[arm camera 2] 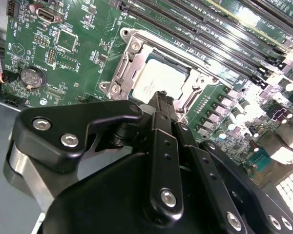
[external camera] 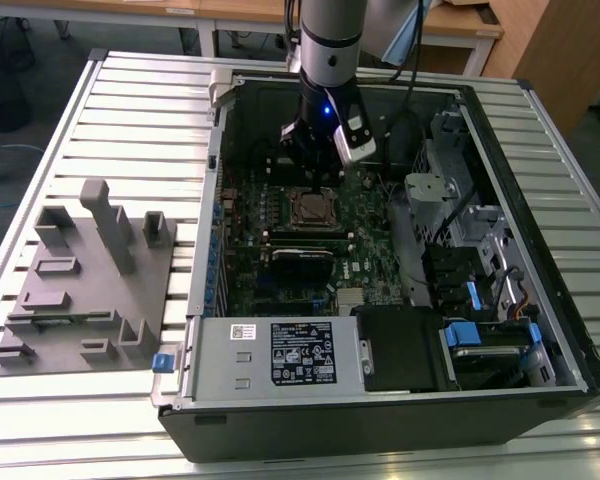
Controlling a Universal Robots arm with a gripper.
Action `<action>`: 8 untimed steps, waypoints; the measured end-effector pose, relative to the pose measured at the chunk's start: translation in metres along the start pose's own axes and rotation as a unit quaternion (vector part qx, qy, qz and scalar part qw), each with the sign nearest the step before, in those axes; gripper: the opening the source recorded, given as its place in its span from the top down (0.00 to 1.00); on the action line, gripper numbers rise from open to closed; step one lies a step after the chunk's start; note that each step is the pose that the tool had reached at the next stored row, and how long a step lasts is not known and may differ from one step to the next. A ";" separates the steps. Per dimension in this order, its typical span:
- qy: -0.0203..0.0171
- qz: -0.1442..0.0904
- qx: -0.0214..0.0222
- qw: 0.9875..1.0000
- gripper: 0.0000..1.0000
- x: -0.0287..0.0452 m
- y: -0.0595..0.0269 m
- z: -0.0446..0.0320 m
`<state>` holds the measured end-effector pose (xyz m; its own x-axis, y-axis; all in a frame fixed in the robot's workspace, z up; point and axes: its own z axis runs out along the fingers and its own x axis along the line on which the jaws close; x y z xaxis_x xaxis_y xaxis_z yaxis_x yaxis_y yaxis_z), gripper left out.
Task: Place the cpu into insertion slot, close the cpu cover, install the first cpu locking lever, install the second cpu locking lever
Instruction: 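Install the second cpu locking lever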
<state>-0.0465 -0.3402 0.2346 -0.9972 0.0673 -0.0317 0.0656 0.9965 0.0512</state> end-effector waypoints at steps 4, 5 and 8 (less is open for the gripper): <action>0.000 0.000 0.000 1.000 0.90 0.0000 0.0001 -0.0005; 0.000 0.000 0.000 1.000 0.90 0.0000 0.0000 -0.0006; 0.000 0.000 0.000 1.000 0.90 0.0000 0.0000 -0.0007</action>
<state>-0.0465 -0.3402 0.2354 -0.9972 0.0672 -0.0318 0.0655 0.9965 0.0513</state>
